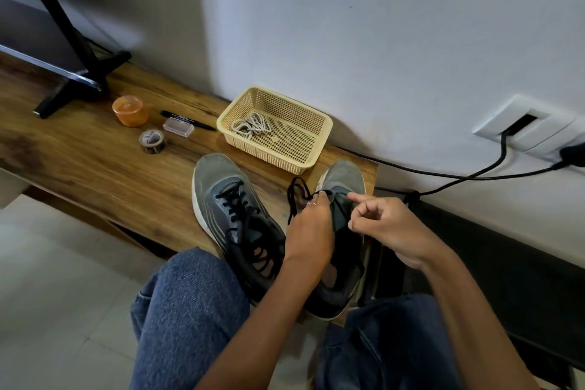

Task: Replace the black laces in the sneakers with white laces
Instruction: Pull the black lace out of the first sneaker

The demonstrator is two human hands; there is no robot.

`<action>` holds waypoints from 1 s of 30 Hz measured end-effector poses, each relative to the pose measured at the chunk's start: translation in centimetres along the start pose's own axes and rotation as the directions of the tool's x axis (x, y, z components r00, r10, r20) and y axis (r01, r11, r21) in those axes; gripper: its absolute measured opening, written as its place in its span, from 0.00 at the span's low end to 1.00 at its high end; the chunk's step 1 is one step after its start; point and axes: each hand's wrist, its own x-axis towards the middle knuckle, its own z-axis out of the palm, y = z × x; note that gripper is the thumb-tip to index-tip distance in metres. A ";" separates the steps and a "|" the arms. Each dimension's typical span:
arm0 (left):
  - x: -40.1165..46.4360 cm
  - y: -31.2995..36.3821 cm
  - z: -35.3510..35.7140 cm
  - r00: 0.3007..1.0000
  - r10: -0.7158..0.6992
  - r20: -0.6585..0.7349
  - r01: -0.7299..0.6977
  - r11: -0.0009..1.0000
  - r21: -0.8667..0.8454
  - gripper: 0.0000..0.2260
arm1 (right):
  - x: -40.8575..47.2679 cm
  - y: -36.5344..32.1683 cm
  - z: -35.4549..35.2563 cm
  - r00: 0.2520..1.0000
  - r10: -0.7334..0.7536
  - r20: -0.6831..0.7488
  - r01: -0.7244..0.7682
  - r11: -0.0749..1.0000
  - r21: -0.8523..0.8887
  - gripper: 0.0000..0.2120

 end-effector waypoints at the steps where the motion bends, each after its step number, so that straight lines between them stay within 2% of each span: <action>1: 0.1 -0.1 0.1 1.000 0.000 -0.009 0.000 1.000 0.001 0.24 | -0.3 0.1 -0.4 0.998 -0.006 0.058 0.005 1.000 0.019 0.06; 4: 0.2 -0.2 0.3 1.000 0.000 -0.017 0.000 1.000 0.000 0.22 | -0.5 0.1 -0.8 0.997 0.002 0.077 -0.008 0.997 0.081 0.08; 7: 0.3 -0.2 0.5 1.000 0.003 -0.016 -0.003 1.000 -0.014 0.18 | 0.3 0.0 -0.4 0.997 0.026 -0.070 -0.022 0.998 0.064 0.05; 10: 0.3 -0.3 0.6 0.999 0.011 -0.031 -0.012 0.999 -0.036 0.13 | 1.7 -0.3 0.3 0.968 -0.045 -0.248 0.005 0.987 -0.161 0.07; 14: 0.4 -0.3 0.5 0.999 0.009 -0.040 -0.010 0.999 -0.031 0.15 | 4.5 0.4 2.0 0.955 -0.129 -0.267 -0.013 0.882 -0.471 0.10; 20: 0.5 -0.3 0.4 1.000 -0.003 -0.029 0.001 0.998 -0.060 0.15 | 6.5 1.6 3.2 0.929 -0.182 -0.323 -0.068 0.774 -0.630 0.04; 23: 0.5 -0.2 0.5 0.999 -0.003 -0.040 0.001 0.999 -0.052 0.14 | 6.6 1.7 3.7 0.929 -0.183 -0.322 -0.081 0.748 -0.659 0.12; 25: 0.4 -0.1 0.5 0.999 -0.017 -0.039 0.014 0.998 -0.057 0.16 | 6.8 1.6 3.8 0.930 -0.149 -0.335 -0.099 0.778 -0.621 0.16; 30: 0.5 -0.3 0.6 0.995 -0.075 -0.065 0.068 0.991 -0.114 0.18 | 5.7 0.1 3.0 0.964 -0.085 -0.252 -0.053 0.866 -0.498 0.14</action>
